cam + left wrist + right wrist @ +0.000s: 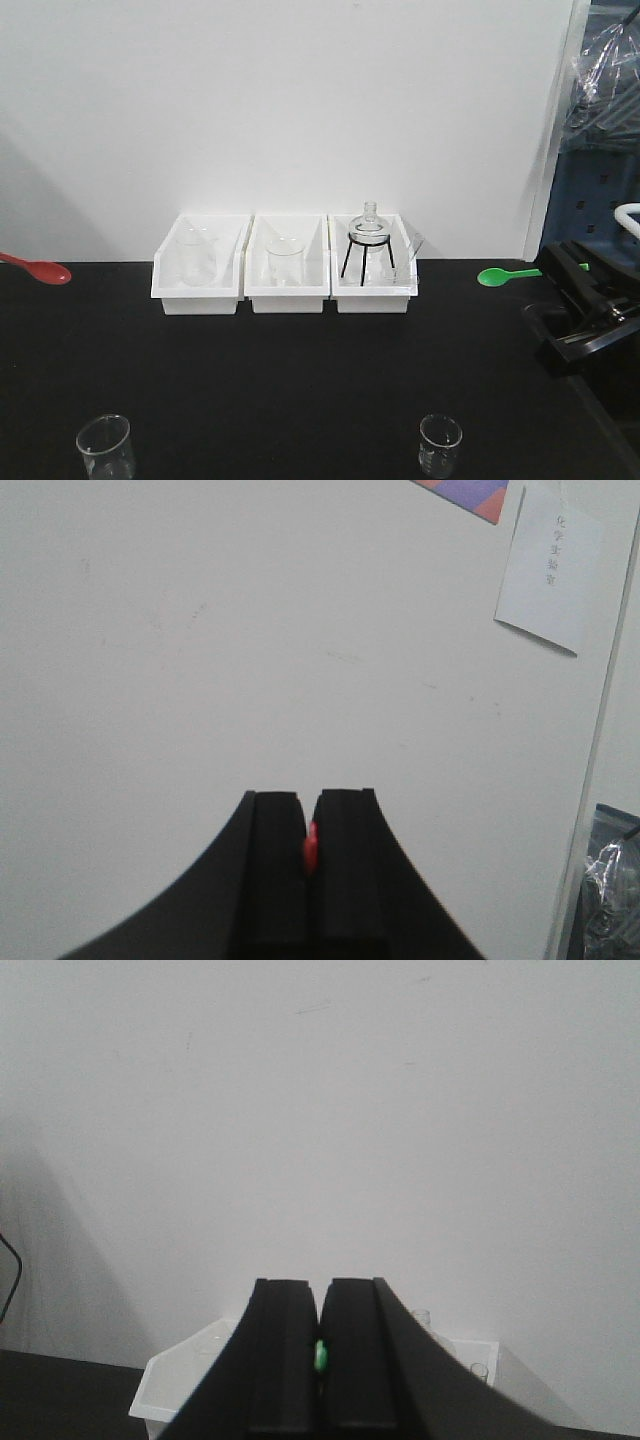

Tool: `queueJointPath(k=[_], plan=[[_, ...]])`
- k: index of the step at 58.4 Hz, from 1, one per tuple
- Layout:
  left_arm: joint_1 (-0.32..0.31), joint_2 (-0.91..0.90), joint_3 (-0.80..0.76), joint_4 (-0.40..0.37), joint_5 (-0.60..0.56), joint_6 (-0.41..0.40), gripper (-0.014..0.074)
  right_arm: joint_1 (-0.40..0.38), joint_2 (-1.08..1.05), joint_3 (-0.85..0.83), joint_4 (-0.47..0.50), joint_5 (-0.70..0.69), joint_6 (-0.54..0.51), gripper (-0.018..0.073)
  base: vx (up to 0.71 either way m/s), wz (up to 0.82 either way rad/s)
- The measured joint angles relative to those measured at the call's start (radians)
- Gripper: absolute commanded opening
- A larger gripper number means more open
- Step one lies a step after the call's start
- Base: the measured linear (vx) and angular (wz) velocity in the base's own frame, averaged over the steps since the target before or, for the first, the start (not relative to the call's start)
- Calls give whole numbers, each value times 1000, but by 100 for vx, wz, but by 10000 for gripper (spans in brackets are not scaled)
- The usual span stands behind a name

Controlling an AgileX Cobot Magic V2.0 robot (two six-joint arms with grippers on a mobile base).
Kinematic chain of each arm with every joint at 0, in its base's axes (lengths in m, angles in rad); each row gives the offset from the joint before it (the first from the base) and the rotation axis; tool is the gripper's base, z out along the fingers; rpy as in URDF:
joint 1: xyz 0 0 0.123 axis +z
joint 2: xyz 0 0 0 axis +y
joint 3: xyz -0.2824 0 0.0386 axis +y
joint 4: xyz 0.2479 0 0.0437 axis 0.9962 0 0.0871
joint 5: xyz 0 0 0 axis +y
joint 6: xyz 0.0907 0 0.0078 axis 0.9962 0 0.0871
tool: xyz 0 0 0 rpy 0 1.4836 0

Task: Sort red and green spoons into left cabinet
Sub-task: 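Lift both spoons out of their beakers with both grippers, then back the base away from the bench holding both spoons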

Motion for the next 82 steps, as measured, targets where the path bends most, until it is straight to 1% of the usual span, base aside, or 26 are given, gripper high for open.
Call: queueJointPath(k=[53, 82], plan=[[0, 0, 0, 0, 0, 0, 56, 0, 0, 0, -3, 0, 0, 81, -1, 1], [0, 0, 0, 0, 0, 0, 56, 0, 0, 0, -3, 0, 0, 81, -15, 8]])
